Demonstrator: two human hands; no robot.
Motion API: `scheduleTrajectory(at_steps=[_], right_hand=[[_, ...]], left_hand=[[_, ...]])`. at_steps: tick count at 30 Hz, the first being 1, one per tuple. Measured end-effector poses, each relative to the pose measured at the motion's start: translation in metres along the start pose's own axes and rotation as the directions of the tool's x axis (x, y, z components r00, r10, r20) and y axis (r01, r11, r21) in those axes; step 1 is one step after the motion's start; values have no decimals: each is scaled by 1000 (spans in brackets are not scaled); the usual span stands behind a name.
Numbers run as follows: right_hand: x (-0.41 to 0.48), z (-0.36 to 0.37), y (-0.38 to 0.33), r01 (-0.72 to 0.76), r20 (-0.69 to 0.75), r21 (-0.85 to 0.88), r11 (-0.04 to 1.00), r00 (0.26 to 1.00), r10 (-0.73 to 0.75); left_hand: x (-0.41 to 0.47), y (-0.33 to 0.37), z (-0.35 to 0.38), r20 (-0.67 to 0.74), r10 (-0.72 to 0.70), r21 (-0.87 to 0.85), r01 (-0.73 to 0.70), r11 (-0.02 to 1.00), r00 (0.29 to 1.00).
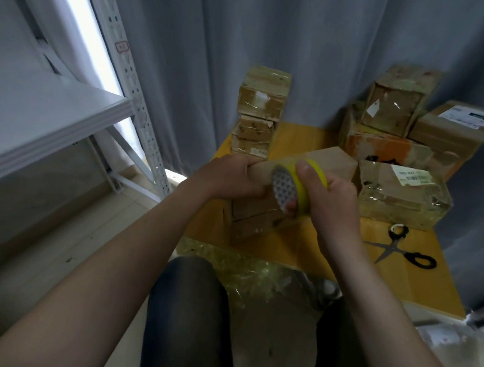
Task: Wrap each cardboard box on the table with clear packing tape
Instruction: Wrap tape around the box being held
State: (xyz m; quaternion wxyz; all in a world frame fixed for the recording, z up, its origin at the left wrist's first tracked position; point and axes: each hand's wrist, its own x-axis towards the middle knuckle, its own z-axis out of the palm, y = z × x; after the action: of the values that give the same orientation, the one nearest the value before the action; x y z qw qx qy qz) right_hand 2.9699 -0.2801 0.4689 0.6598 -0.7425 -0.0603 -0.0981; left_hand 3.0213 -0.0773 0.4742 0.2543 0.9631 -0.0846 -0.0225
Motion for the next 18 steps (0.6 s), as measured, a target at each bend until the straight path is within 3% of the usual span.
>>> scheduleTrajectory(at_steps=[8, 13, 15, 17, 18], right_hand=[[-44, -9, 45, -158, 91, 119, 980, 985, 148], [-33, -3, 63, -215, 79, 58, 975, 974, 210], [-28, -7, 58, -160, 22, -61, 985, 987, 161], [-19, -14, 48, 56, 14, -296, 954, 998, -54], [-15, -15, 38, 186, 85, -399, 898, 983, -165]], left_hand=[[1, -1, 3, 0, 11, 11, -11, 1000, 1000], [1, -1, 3, 11, 3, -10, -3, 1000, 1000], [1, -2, 3, 29, -9, -22, 10, 1000, 1000], [2, -2, 3, 36, -8, -18, 8, 1000, 999], [2, -1, 3, 40, -4, -14, 5, 1000, 999]])
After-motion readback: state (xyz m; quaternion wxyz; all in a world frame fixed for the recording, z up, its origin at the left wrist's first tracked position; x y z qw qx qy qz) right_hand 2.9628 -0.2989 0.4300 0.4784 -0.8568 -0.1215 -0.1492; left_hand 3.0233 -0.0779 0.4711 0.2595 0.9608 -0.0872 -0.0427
